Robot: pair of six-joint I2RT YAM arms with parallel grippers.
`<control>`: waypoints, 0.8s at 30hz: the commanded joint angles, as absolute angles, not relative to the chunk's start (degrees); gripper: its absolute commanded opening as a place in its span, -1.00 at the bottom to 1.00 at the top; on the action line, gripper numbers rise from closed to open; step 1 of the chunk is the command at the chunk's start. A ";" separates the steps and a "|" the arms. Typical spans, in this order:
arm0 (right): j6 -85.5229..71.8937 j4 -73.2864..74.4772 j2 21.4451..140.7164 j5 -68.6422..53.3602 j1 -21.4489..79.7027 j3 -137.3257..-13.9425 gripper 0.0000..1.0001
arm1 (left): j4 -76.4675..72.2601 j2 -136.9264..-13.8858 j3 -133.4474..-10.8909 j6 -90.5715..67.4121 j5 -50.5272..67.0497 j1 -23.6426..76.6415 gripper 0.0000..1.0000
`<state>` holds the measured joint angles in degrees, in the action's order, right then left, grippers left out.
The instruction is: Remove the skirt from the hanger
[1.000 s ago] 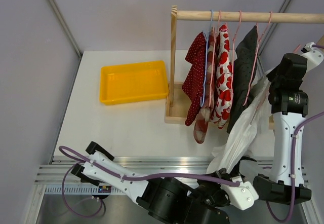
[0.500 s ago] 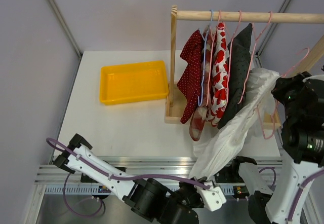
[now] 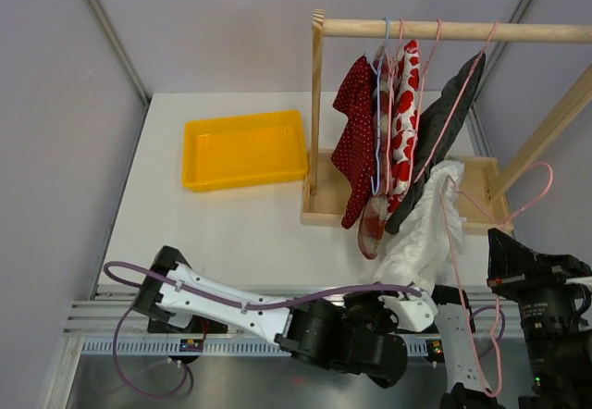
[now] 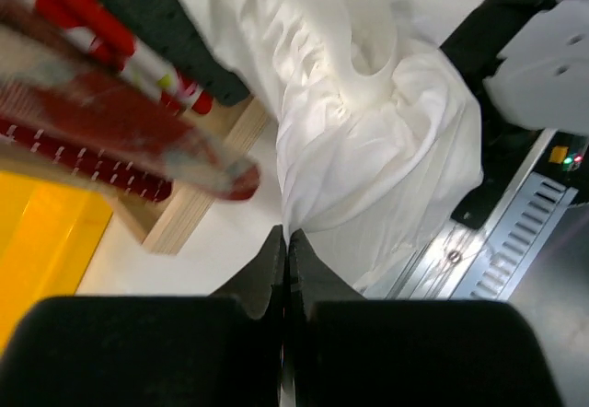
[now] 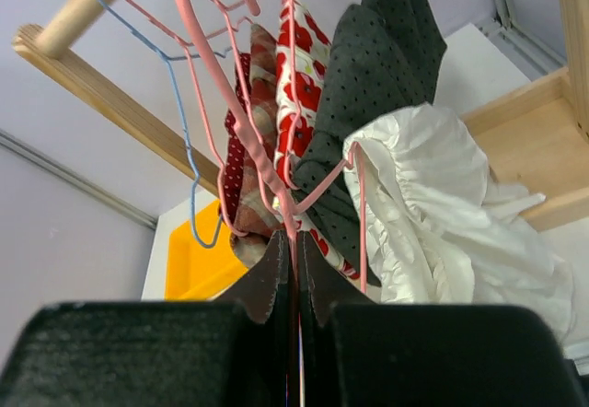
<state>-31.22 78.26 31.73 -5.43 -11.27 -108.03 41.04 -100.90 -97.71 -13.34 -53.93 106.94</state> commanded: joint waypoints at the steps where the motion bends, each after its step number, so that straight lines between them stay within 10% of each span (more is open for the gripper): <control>1: -30.15 81.92 33.66 -2.38 -11.34 -111.10 -1.00 | 56.23 -90.13 -93.80 -23.62 -59.15 108.63 -1.00; 13: -25.23 49.60 38.40 9.31 -11.25 -96.59 -1.00 | 65.57 -61.81 -61.53 -41.75 -55.72 96.69 -1.00; 24: -19.08 33.33 52.72 12.83 -11.25 -101.96 -1.00 | 48.28 -50.18 -67.75 -8.46 -47.57 65.27 -1.00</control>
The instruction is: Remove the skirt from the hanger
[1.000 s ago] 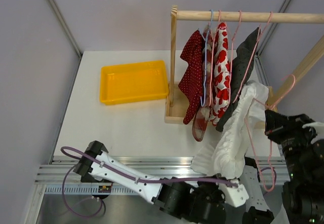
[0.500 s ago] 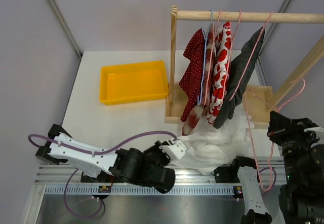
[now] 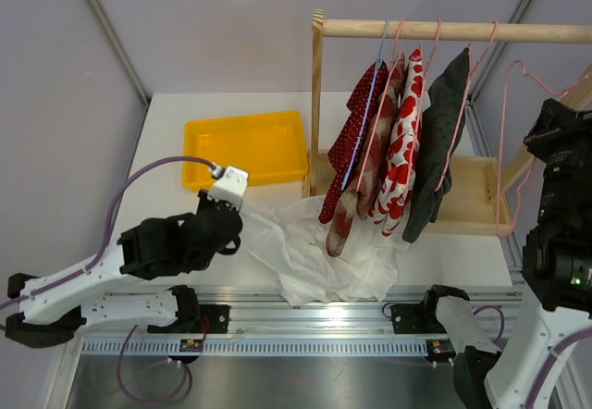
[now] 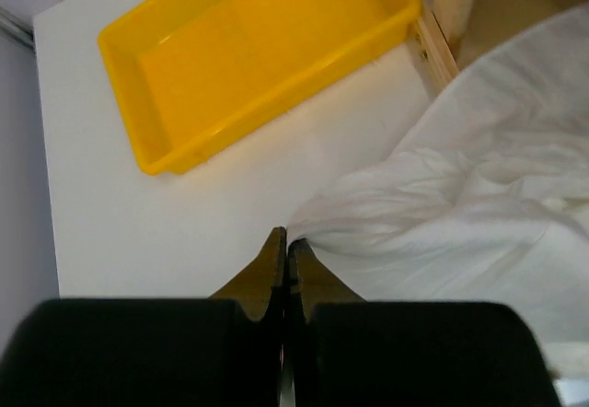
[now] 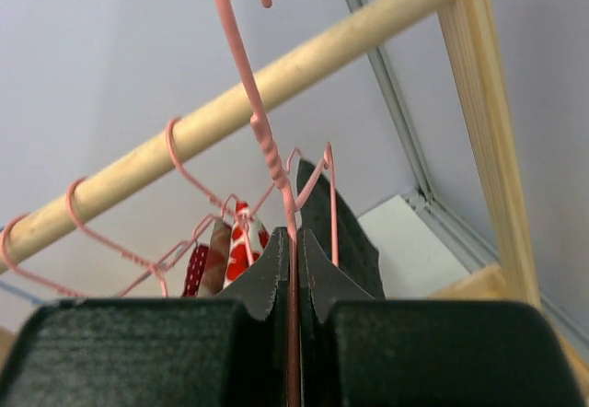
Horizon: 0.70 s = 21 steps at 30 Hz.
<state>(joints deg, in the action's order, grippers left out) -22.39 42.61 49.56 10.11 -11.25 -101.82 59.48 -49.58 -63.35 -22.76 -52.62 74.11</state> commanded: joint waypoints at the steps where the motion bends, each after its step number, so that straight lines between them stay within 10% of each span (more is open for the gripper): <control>1: -18.46 28.79 53.17 12.92 -11.25 -100.56 -1.00 | 46.86 -50.88 -68.63 -6.35 -45.81 62.34 -1.00; 21: -19.50 15.21 63.65 14.24 -11.42 -87.29 -1.00 | 41.57 -88.92 -130.49 8.35 -17.49 21.36 -1.00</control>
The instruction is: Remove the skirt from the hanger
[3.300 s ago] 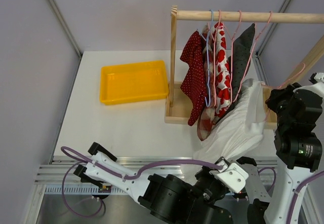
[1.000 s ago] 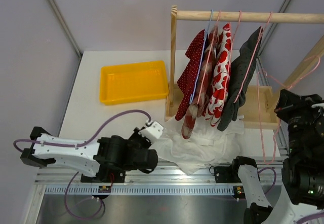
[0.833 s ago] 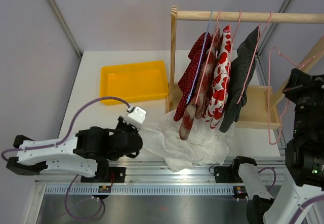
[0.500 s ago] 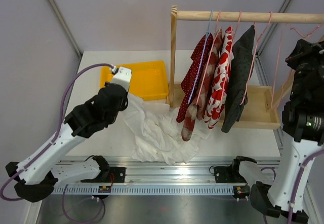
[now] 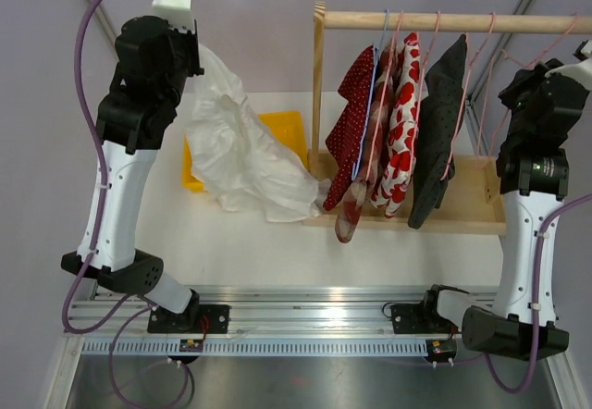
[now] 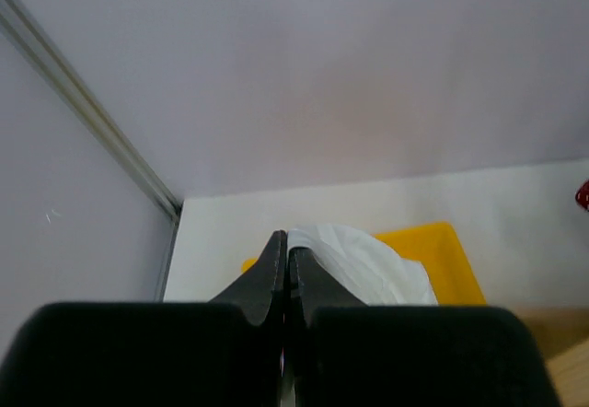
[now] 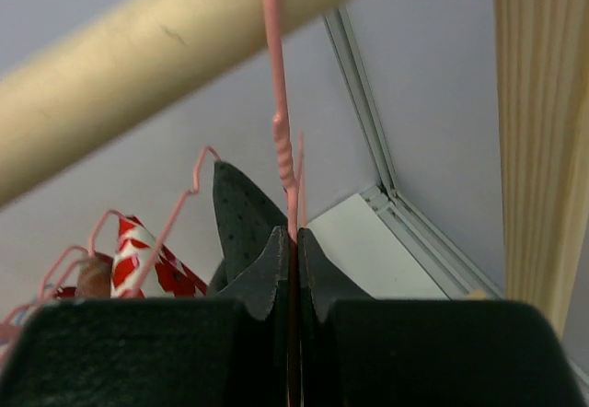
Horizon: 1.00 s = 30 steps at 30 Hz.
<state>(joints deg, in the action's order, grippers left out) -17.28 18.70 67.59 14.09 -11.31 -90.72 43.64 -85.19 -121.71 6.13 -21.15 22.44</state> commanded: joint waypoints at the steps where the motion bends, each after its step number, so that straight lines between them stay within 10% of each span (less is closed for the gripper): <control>1: -19.95 14.94 62.85 13.89 -11.43 -84.40 -1.00 | 41.05 -89.64 -133.13 8.87 -17.93 21.27 -1.00; 11: -22.94 17.74 59.15 11.86 -11.51 -75.94 -0.99 | 29.20 -100.45 -124.12 1.59 -10.19 9.68 -1.00; 15: -22.42 19.24 58.28 11.16 -11.51 -76.03 0.23 | 25.93 -104.32 -114.72 -2.10 -7.13 8.09 -1.00; 21: -21.01 21.70 55.55 12.83 -11.51 -76.29 0.99 | 32.50 -112.93 -113.38 -7.98 -13.22 8.00 -0.95; 23: -20.83 23.37 53.98 13.88 -11.51 -77.25 0.99 | 38.81 -113.64 -116.01 -12.90 -15.11 6.78 -0.19; 25: -20.04 24.34 51.52 15.28 -11.51 -77.87 0.99 | 40.34 -110.76 -114.71 -15.37 -16.51 6.33 0.97; 30: -20.48 26.72 45.10 17.23 -11.51 -79.45 0.99 | 36.74 -97.32 -105.49 -15.29 -17.32 6.50 0.98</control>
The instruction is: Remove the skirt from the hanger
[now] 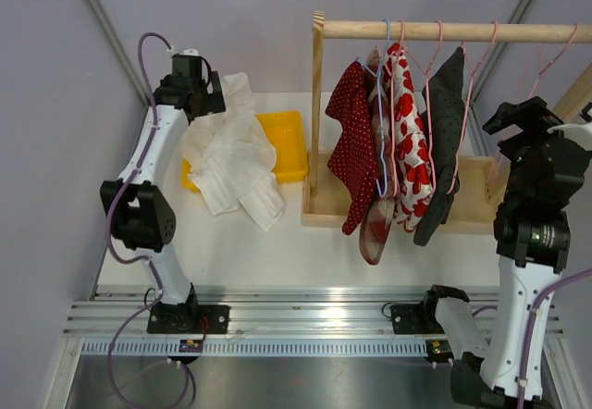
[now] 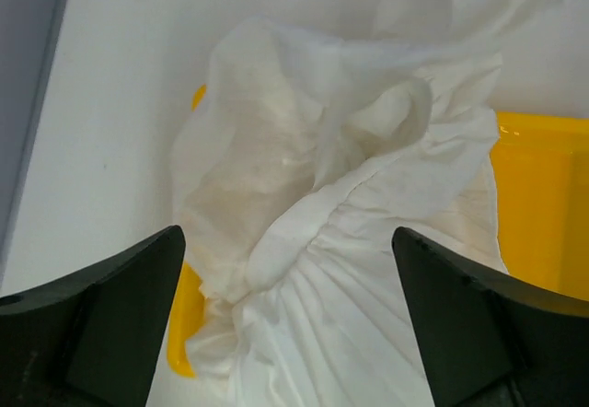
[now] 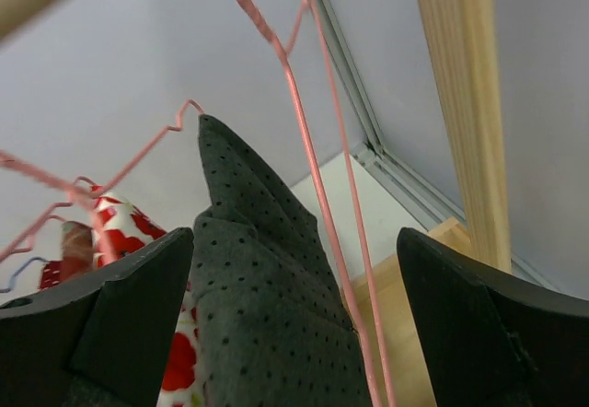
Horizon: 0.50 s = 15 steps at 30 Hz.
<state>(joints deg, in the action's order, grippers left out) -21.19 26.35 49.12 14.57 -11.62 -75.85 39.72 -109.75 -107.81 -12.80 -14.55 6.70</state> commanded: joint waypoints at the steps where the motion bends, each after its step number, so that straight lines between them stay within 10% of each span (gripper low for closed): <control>1: -20.48 26.89 44.22 16.10 -11.51 -79.89 0.99 | 36.22 -93.12 -103.99 -15.12 -17.23 6.59 0.98; 15: -21.97 30.06 50.88 -17.05 -11.51 -87.36 0.95 | 36.56 -53.65 -66.73 -14.59 -7.90 13.53 0.98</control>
